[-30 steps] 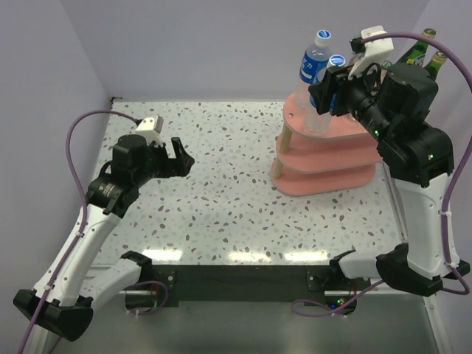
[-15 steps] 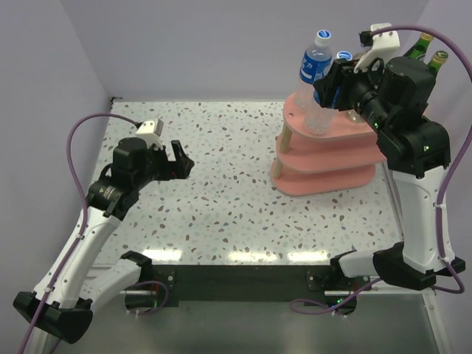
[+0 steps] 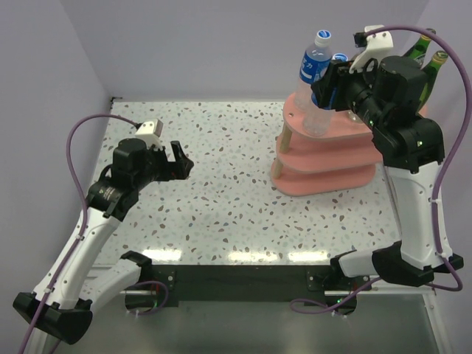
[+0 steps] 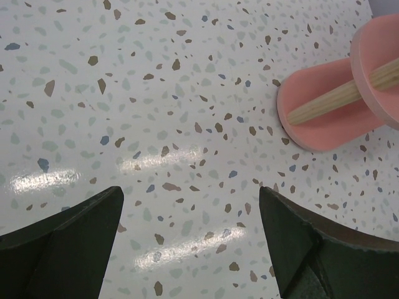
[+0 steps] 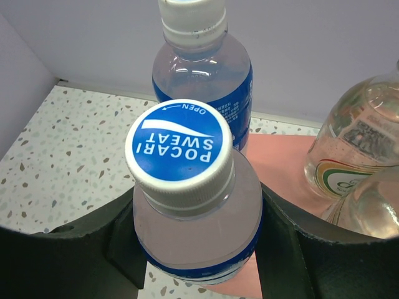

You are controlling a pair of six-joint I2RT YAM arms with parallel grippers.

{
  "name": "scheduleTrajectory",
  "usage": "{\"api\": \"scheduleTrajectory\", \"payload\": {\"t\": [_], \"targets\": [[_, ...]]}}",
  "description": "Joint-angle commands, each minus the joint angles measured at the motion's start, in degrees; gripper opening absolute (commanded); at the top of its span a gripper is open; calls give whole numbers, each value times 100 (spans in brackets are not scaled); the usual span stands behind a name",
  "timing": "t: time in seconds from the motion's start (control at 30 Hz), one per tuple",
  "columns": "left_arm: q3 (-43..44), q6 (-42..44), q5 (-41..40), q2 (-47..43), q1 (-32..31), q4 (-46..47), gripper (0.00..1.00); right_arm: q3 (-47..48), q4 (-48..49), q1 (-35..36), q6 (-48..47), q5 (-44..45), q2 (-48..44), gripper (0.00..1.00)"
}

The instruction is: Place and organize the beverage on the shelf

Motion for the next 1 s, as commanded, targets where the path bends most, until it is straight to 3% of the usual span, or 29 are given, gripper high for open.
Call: {"api": "scheduleTrajectory", "payload": {"t": [0.0, 0.07, 0.3, 0.5, 0.7, 0.97], "targets": [[-7, 94, -75, -68, 25, 257, 95, 70, 917, -43, 35, -18, -124, 22], [-7, 94, -84, -68, 25, 257, 95, 17, 926, -52, 35, -27, -107, 24], [-7, 94, -101, -68, 25, 257, 95, -62, 943, -43, -9, -71, -107, 50], [-7, 102, -93, -59, 25, 266, 95, -141, 952, -61, -44, -97, -124, 65], [2, 102, -93, -51, 25, 266, 95, -177, 943, -52, -61, -133, -151, 72], [46, 102, -84, -68, 25, 257, 95, -159, 961, -61, -140, -168, -212, 94]]}}
